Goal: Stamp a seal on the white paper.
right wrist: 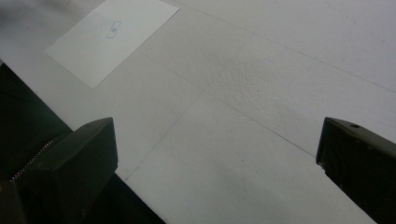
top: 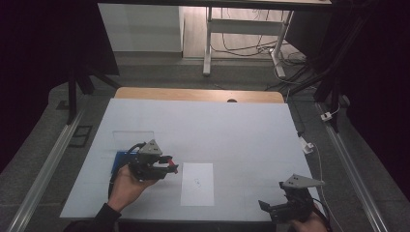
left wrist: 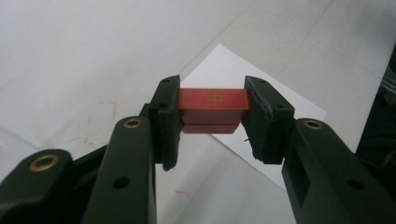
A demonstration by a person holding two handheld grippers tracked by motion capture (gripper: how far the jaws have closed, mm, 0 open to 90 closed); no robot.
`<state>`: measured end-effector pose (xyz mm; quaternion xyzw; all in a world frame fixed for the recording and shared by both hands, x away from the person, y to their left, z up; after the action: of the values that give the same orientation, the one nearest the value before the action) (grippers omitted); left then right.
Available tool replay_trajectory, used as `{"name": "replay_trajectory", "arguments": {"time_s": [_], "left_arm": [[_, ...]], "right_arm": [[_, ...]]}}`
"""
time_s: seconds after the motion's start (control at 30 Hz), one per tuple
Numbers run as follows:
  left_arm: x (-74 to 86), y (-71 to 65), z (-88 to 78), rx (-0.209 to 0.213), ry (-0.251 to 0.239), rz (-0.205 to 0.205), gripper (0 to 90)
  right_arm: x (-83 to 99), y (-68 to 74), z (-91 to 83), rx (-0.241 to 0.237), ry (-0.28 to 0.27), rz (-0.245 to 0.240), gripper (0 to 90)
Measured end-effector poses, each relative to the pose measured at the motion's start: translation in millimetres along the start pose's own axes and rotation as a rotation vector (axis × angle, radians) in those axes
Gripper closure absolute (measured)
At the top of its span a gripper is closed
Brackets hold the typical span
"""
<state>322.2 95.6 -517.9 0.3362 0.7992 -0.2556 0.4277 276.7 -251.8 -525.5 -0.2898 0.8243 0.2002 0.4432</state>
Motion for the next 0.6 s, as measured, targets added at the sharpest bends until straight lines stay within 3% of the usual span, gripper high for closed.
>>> {"name": "replay_trajectory", "arguments": {"time_s": [0.6], "left_arm": [[10.5, 22.3, -24.6, -0.075, -0.017, -0.054, 58.3]], "right_arm": [[-0.1, -0.2, -0.1, 0.0, -0.001, 0.002, 0.0]]}}
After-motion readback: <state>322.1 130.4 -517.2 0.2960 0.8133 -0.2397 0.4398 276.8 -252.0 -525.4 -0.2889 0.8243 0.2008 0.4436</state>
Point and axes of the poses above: each handheld gripper's, and its own axes: z roughly forward along the jaws, x roughly out of its underside, y roughly to its left, the point moved 9 cm from there along z, roughly forward along the jaws, and after that the axes turned 13 degrees about -y, right-handed, at the moved point
